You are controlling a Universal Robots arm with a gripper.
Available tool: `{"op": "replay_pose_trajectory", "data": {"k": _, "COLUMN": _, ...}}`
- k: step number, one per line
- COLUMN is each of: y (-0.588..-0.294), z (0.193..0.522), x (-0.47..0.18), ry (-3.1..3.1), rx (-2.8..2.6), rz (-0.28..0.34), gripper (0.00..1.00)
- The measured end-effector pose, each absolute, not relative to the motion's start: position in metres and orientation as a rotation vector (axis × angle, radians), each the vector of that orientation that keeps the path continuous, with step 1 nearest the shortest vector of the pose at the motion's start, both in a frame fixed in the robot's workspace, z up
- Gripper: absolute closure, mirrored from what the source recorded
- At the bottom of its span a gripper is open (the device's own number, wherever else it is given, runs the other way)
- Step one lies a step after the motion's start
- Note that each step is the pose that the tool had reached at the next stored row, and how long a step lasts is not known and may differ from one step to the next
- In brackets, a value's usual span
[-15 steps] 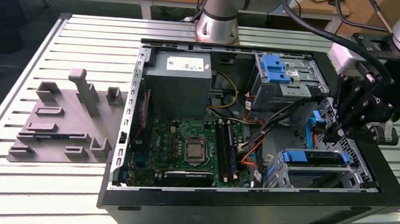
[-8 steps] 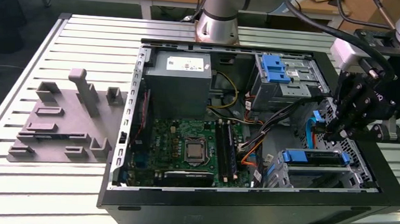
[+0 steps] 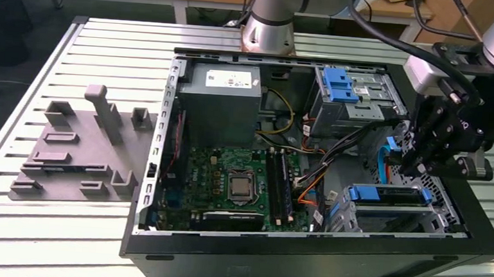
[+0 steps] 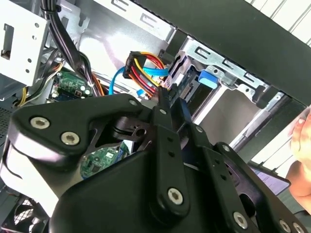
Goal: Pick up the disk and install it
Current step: 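Insert the first disk wire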
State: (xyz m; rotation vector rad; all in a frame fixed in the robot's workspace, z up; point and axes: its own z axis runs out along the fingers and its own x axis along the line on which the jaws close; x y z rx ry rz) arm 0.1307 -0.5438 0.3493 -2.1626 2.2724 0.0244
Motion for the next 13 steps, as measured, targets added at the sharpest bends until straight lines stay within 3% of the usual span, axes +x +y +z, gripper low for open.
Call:
{"op": "replay_pose_trajectory", "data": {"k": 6, "y": -0.5437, "z": 0.3466, "x": 0.1307, "ry": 2.271, "rx": -2.162, "rz": 0.023, "gripper": 0.77}}
{"op": "replay_pose_trajectory", "data": {"k": 7, "y": -0.5437, "z": 0.3465, "x": 0.1307, "ry": 2.271, "rx": -2.162, "rz": 0.023, "gripper": 0.84}}
{"op": "replay_pose_trajectory", "data": {"k": 13, "y": -0.5436, "z": 0.3465, "x": 0.1307, "ry": 2.271, "rx": -2.162, "rz": 0.023, "gripper": 0.84}}
